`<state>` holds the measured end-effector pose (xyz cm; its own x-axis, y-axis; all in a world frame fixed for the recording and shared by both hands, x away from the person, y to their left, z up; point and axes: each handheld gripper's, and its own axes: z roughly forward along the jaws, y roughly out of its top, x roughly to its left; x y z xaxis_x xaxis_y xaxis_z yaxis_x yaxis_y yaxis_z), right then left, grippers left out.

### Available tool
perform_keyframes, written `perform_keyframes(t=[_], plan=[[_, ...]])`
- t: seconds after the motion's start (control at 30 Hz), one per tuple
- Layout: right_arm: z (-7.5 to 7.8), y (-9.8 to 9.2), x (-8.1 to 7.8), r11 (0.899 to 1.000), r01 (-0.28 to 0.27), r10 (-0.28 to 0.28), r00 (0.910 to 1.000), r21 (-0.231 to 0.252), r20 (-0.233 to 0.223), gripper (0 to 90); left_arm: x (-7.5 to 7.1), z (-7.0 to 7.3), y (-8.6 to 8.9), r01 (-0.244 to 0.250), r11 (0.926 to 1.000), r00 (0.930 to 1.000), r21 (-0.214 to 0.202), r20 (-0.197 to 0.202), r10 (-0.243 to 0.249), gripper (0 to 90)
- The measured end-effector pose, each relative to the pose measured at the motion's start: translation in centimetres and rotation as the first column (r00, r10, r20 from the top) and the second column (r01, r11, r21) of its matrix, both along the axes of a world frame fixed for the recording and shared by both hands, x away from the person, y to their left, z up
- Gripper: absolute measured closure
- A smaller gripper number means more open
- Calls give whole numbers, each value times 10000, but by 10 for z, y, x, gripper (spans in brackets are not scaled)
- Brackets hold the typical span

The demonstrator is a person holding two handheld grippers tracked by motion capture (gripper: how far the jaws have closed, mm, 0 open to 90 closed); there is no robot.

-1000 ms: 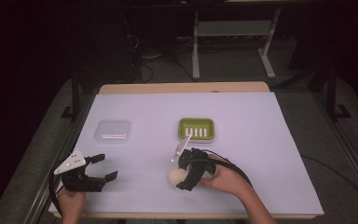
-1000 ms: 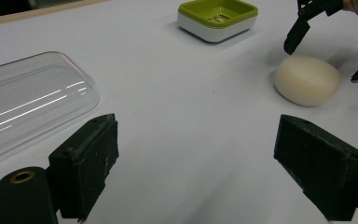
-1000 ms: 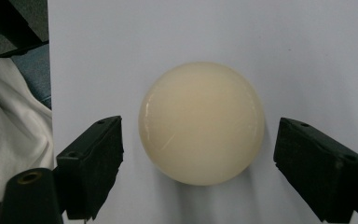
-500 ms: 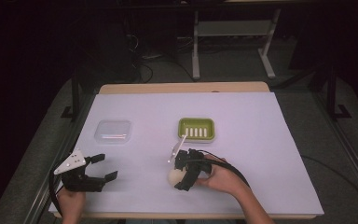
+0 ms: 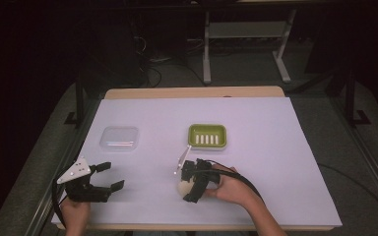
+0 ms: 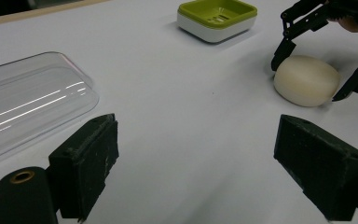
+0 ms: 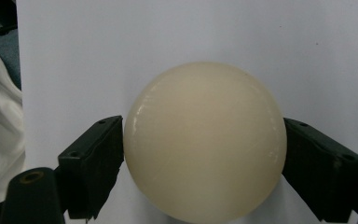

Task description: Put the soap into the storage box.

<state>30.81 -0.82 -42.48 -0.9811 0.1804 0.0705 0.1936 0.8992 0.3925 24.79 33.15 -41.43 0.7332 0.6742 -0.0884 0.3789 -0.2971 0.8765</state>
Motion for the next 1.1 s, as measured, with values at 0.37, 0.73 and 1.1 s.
perform_keyframes(t=[0.37, 0.73, 1.1], plan=[[-1, 2, -1, 9998, -77, 79, 9999, -168, 108, 214, 0, 0, 0, -42, 10000, 10000, -63, -33, 42, 131], [0, 2, -1, 9996, -175, 178, 9997, -222, 142, 221, -1, 0, 0, -66, 9999, 10000, -98, -40, 66, 131], [11, -5, 0, 9997, -118, 116, 9999, 232, 109, 222, -1, 0, 0, -47, 10000, 10000, -86, -6, 47, 131]])
